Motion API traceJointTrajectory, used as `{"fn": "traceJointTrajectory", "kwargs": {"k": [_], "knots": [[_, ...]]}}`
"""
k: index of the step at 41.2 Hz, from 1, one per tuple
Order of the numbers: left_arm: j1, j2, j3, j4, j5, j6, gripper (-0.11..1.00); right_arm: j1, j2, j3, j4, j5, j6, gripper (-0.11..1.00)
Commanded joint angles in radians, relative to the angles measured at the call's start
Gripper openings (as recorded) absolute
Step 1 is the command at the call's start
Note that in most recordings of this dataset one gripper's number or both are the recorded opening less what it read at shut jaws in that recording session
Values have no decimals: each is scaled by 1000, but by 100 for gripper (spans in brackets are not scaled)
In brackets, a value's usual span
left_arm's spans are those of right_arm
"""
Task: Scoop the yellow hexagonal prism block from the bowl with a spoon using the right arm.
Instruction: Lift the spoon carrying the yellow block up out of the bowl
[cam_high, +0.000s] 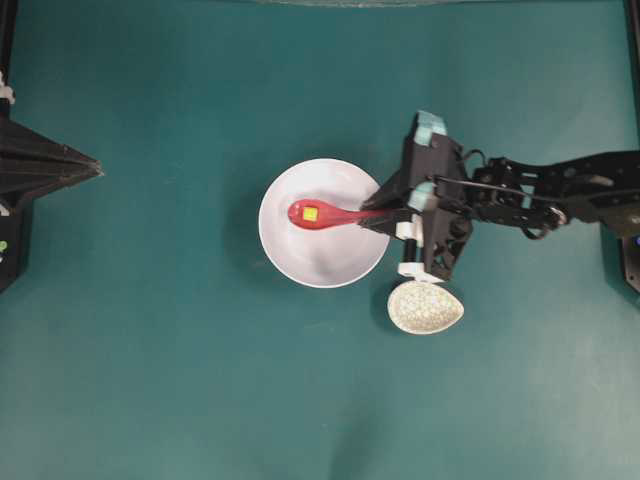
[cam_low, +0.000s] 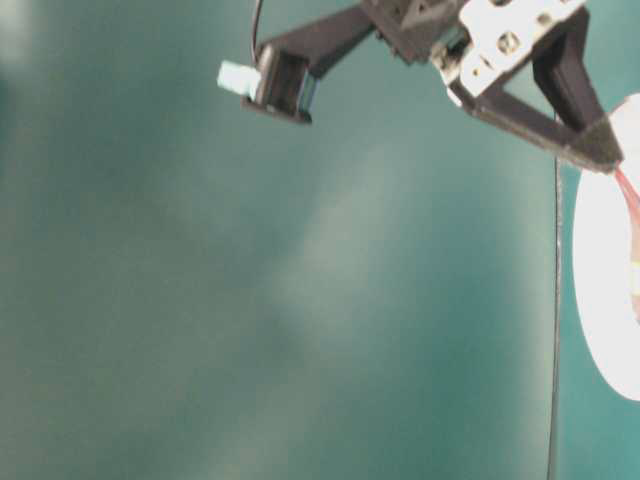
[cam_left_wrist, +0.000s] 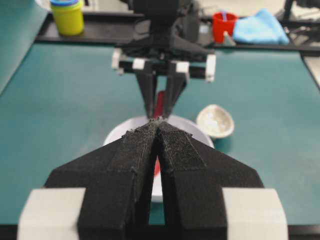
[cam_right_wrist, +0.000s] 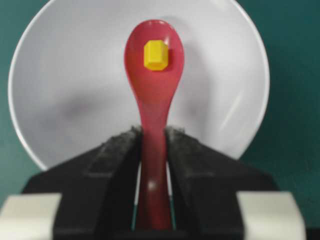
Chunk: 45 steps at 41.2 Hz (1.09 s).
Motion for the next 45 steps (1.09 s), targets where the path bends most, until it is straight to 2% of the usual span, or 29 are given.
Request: {"fn": "traceJointTrajectory", "kwargs": {"k": [1, 32, 45], "knots": [[2, 5, -31, 2, -5, 0, 3, 12, -43, 6, 11, -29, 2, 24], [2, 0, -32, 2, -12, -2, 3, 14, -181, 23, -2, -18, -15, 24], [2, -6, -34, 2, -12, -5, 3, -17, -252, -5, -18, 75, -15, 24]]}}
